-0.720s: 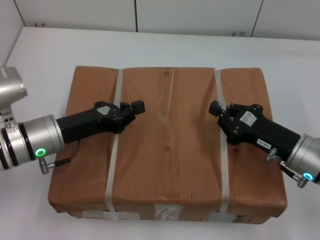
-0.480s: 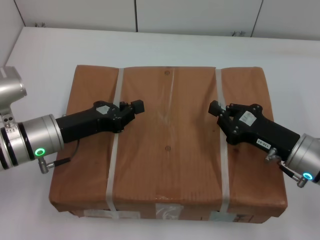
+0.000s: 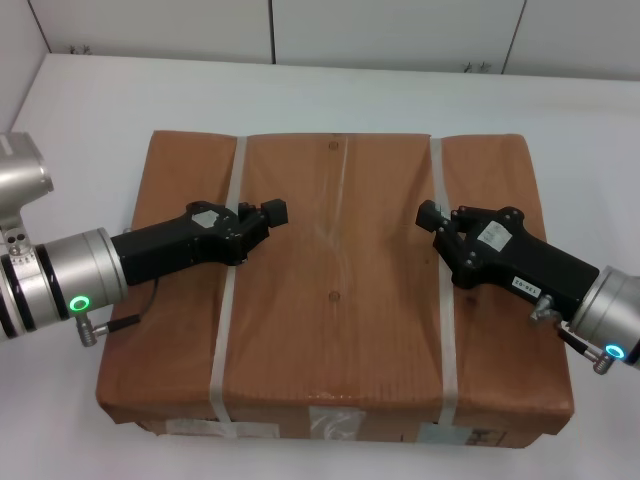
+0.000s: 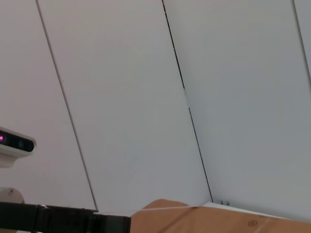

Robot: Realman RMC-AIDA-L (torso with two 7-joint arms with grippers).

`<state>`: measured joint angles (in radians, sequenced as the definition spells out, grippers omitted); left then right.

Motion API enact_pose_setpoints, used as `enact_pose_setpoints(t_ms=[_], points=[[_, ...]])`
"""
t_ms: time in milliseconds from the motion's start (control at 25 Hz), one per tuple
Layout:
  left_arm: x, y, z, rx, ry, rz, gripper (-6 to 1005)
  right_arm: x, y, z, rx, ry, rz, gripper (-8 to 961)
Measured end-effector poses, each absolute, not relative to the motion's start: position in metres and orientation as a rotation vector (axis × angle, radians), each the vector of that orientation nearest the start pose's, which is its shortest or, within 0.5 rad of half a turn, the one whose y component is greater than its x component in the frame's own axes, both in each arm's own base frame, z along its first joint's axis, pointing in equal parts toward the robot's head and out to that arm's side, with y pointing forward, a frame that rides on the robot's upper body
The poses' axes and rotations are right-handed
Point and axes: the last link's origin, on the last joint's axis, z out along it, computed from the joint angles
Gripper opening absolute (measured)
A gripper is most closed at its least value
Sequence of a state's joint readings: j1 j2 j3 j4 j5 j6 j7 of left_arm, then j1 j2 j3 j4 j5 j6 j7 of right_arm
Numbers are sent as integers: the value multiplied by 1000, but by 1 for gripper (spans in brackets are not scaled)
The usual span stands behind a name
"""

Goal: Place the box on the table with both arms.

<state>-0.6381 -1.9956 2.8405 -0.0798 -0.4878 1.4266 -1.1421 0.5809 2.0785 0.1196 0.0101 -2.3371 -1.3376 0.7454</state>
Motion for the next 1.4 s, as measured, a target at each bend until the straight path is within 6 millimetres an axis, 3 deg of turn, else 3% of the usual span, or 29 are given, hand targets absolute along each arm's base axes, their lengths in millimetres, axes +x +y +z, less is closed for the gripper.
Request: enact_pose_setpoints(t_ms=[360,1080,1400], points=[[-285,330,-42,-2447,-949,-903,9,268,317,-85,-2391,662,893,55],[-310,347,-63,-2369,-1015,-551,10,263,340,-122,-2423,826,594,88],[-313,348,-74,-2362,-1027,-469,10,262,342,-125,-2444,827,548,103]])
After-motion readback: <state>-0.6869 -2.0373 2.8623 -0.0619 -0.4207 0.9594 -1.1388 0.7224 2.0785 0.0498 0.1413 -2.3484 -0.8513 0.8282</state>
